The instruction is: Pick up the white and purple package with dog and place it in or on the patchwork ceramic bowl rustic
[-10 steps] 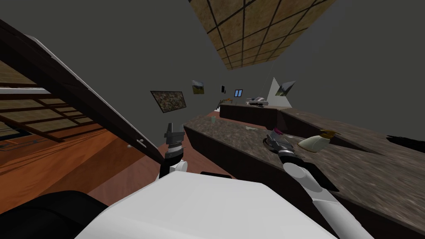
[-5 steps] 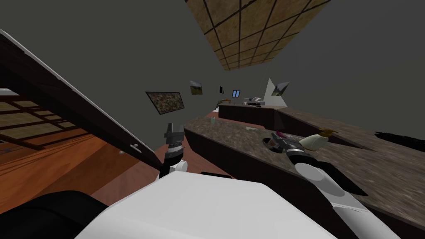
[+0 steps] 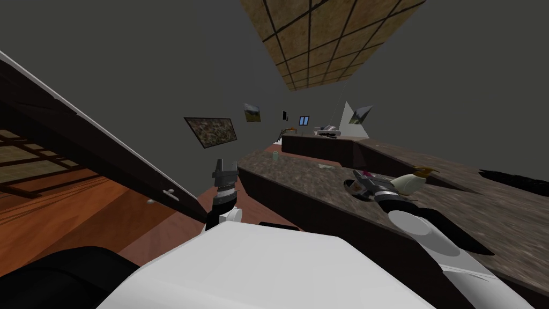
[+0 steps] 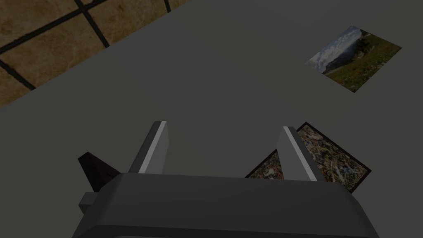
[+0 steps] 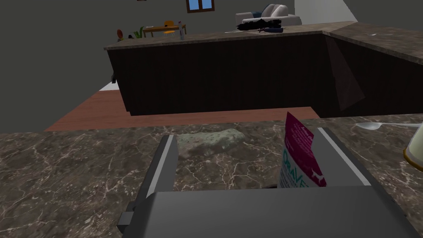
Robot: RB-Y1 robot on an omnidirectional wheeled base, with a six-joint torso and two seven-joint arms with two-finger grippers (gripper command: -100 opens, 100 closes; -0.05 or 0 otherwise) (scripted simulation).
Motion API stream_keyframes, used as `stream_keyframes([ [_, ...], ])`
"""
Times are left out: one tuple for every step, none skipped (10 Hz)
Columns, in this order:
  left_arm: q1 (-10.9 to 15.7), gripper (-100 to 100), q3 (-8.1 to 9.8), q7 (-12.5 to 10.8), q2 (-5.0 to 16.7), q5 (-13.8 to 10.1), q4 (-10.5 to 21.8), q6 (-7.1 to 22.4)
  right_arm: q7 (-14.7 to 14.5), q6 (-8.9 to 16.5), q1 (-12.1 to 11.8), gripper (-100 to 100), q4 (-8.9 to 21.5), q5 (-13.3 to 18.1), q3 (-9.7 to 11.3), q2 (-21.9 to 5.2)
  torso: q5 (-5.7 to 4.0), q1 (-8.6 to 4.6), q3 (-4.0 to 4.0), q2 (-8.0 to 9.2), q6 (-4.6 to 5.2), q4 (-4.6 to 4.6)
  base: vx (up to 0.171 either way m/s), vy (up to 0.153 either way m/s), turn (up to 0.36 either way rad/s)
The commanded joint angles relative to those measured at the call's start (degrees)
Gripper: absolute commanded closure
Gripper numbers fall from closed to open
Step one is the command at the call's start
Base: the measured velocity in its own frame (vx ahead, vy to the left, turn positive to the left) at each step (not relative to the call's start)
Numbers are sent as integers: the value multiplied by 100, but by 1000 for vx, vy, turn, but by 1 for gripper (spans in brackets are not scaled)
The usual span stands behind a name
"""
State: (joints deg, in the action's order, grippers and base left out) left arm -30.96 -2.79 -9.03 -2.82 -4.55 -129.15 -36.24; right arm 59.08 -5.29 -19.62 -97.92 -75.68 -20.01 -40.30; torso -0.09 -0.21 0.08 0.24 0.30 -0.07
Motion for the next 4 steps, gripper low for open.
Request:
stream_keyframes([
  [0, 0, 0, 0, 0, 0, 0, 0, 0, 0, 0, 0, 0, 0, 0, 0, 0, 0, 0, 0, 0, 0, 0, 0, 0],
  [0, 0, 0, 0, 0, 0, 0, 0, 0, 0, 0, 0, 0, 0, 0, 0, 0, -2, 1, 1, 0, 0, 0, 0, 0],
  [0, 0, 0, 0, 0, 0, 0, 0, 0, 0, 0, 0, 0, 0, 0, 0, -1, -3, 1, 2, 0, 1, 0, 0, 0],
  [0, 0, 0, 0, 0, 0, 0, 0, 0, 0, 0, 0, 0, 0, 0, 0, -1, -3, 1, 2, 0, 1, 0, 0, 0],
])
